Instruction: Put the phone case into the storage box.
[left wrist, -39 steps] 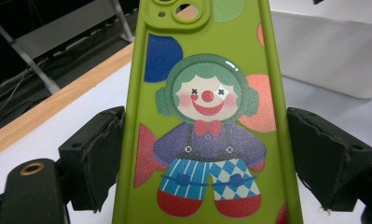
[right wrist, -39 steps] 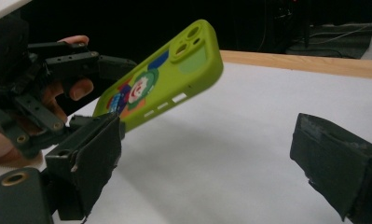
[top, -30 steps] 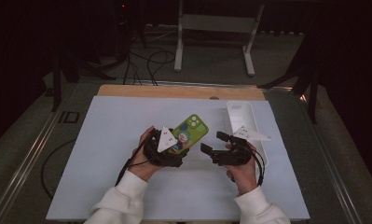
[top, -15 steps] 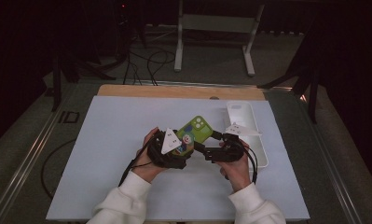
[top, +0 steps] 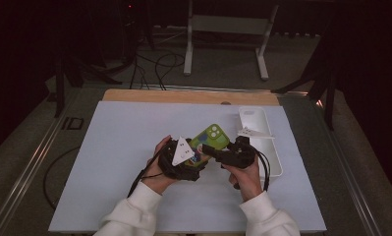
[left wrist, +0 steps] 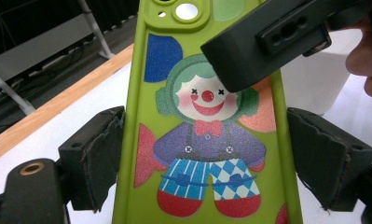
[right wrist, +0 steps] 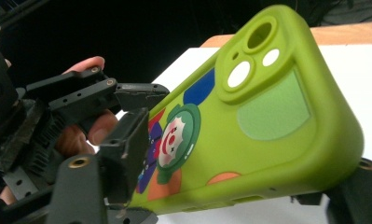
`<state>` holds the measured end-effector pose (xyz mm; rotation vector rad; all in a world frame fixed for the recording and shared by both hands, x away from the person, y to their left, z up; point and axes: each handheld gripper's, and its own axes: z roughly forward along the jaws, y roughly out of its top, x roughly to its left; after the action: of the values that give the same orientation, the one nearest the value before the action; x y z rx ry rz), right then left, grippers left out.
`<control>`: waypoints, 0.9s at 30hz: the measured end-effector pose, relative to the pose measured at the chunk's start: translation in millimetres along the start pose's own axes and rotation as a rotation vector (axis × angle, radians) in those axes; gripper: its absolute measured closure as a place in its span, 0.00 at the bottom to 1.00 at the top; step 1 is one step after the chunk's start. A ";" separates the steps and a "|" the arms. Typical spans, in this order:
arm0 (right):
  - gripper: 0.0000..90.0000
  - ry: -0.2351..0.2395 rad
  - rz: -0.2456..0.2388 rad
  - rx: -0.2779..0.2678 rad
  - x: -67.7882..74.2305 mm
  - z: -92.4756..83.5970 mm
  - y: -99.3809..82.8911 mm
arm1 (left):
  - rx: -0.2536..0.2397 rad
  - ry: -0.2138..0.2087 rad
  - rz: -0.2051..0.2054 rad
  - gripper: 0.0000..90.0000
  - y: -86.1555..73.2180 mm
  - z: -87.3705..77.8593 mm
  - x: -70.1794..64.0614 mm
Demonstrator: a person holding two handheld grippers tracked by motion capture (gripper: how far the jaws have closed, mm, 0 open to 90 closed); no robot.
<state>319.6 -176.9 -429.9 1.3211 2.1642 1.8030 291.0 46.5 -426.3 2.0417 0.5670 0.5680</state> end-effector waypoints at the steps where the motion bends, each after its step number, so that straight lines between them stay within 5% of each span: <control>1: 0.42 0.004 0.005 0.003 -1.0 0.0 0.0 | -0.005 0.001 -0.001 0.18 0.1 -0.1 -0.2; 9: 0.61 0.038 0.022 0.026 0.2 3.4 -0.6 | -0.022 -0.022 -0.007 0.18 0.6 0.0 -1.5; 17: 0.91 0.076 0.000 0.033 7.2 3.0 1.2 | 0.001 -0.051 -0.006 0.17 -2.1 4.3 -4.6; 27: 0.98 0.056 -0.025 0.032 16.0 2.5 1.9 | 0.000 -0.032 -0.007 0.17 -2.9 6.7 -6.6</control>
<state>311.8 -165.3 -421.7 1.2594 2.2358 1.8255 289.2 39.6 -433.2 2.0445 0.5551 0.5295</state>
